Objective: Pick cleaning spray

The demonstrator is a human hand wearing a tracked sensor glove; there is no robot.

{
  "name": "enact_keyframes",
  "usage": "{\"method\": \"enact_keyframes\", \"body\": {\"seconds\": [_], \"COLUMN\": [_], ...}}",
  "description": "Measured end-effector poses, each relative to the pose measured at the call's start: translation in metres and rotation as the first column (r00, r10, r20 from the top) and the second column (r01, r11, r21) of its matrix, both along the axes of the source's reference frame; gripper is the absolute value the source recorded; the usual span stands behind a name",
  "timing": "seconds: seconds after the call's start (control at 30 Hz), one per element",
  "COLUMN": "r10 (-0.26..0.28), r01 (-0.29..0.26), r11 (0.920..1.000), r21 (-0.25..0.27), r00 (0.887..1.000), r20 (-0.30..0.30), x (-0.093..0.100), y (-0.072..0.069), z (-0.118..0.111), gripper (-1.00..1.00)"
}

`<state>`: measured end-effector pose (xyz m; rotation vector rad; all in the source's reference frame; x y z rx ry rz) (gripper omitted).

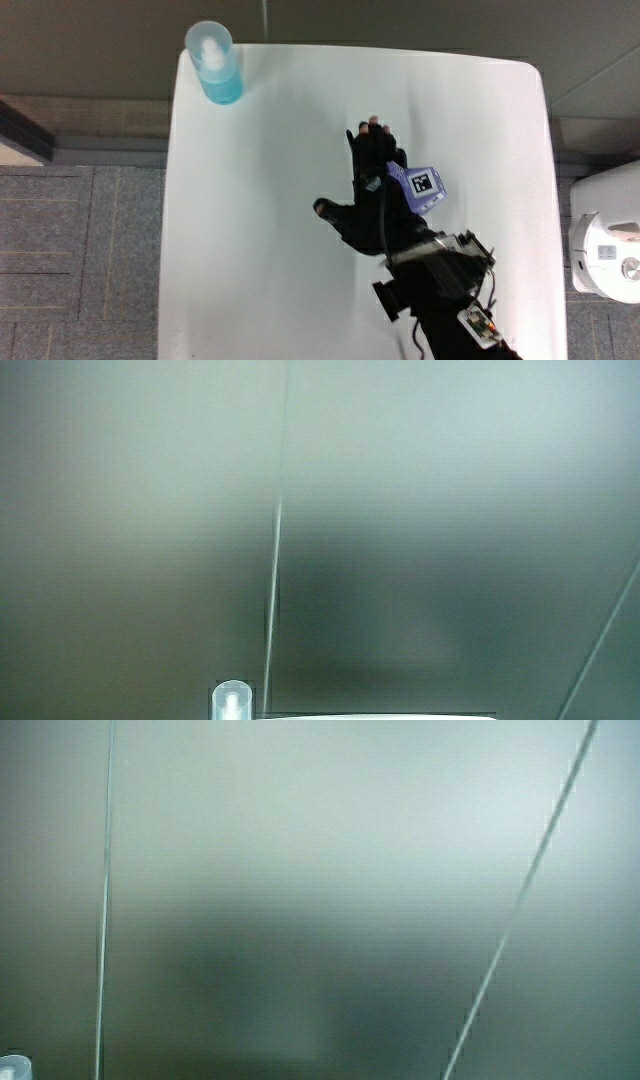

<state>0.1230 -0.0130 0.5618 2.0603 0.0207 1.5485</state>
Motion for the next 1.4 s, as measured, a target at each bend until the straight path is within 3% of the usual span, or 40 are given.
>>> {"method": "enact_keyframes", "body": {"seconds": [0.03, 0.07, 0.1, 0.13, 0.17, 0.2, 0.23, 0.27, 0.33, 0.4, 0.47, 0.53, 0.73, 0.83, 0.9, 0.97, 1.03, 1.07, 1.1, 1.17, 1.2, 1.27, 1.3, 1.37, 1.4], "r10": [0.020, 0.001, 0.020, 0.009, -0.032, -0.059, -0.031, 0.010, 0.021, 0.043, 0.054, 0.025, 0.067, 0.087, 0.086, 0.088, 0.079, 0.076, 0.065, 0.066, 0.060, 0.062, 0.067, 0.058, 0.064], "r01": [-0.020, -0.006, -0.021, -0.013, 0.025, 0.074, 0.025, -0.014, -0.022, -0.045, -0.061, -0.034, -0.087, -0.113, -0.127, -0.121, -0.118, -0.112, -0.104, -0.100, -0.104, -0.102, -0.113, -0.107, -0.121], "r11": [0.9998, 0.9991, 0.9996, 0.9986, 0.9684, 0.8987, 0.9678, 0.9983, 0.9996, 0.9990, 0.9974, 0.9936, 0.9897, 0.9869, 0.9812, 0.9843, 0.9821, 0.9856, 0.9848, 0.9899, 0.9864, 0.9894, 0.9882, 0.9867, 0.9840], "r21": [0.003, 0.043, 0.018, 0.051, 0.248, 0.432, 0.251, 0.056, 0.017, 0.010, 0.037, 0.108, 0.114, 0.115, 0.146, 0.129, 0.147, 0.127, 0.140, 0.100, 0.128, 0.104, 0.103, 0.122, 0.131], "r00": [0.997, 0.995, 0.996, 0.997, 0.999, 0.997, 0.999, 0.997, 0.998, 0.993, 0.983, 0.996, 0.983, 0.973, 0.962, 0.968, 0.966, 0.964, 0.964, 0.953, 0.950, 0.941, 0.926, 0.935, 0.924], "r20": [0.075, 0.099, 0.085, 0.083, 0.021, -0.047, 0.017, 0.075, 0.062, 0.111, 0.174, 0.082, 0.171, 0.215, 0.259, 0.235, 0.247, 0.255, 0.260, 0.295, 0.306, 0.332, 0.371, 0.349, 0.377], "x": [-0.005, -0.008, -0.012, -0.013, -0.012, -0.010, -0.017, -0.023, -0.027, -0.034, -0.040, -0.039, -0.045, -0.048, -0.048, -0.048, -0.049, -0.050, -0.050, -0.052, -0.054, -0.057, -0.059, -0.058, -0.059], "y": [-0.002, -0.005, -0.006, -0.009, -0.014, -0.020, -0.017, -0.014, -0.018, -0.022, -0.028, -0.037, -0.055, -0.064, -0.066, -0.065, -0.066, -0.066, -0.067, -0.069, -0.069, -0.071, -0.072, -0.076, -0.076], "z": [-0.003, 0.005, 0.000, 0.008, 0.033, 0.059, 0.037, 0.015, 0.017, 0.007, 0.005, 0.018, 0.003, -0.005, -0.010, -0.014, -0.011, -0.013, -0.010, -0.010, -0.011, -0.011, -0.011, -0.006, -0.012], "gripper": [0.00, 0.00, 0.00, 0.00, 0.00, 0.00, 0.00, 0.00, 0.00, 0.00, 0.00, 0.00, 0.00, 0.00, 0.00, 0.00, 0.00, 0.00, 0.00, 0.00, 0.00, 0.05, 0.10, 0.20, 0.25]}}
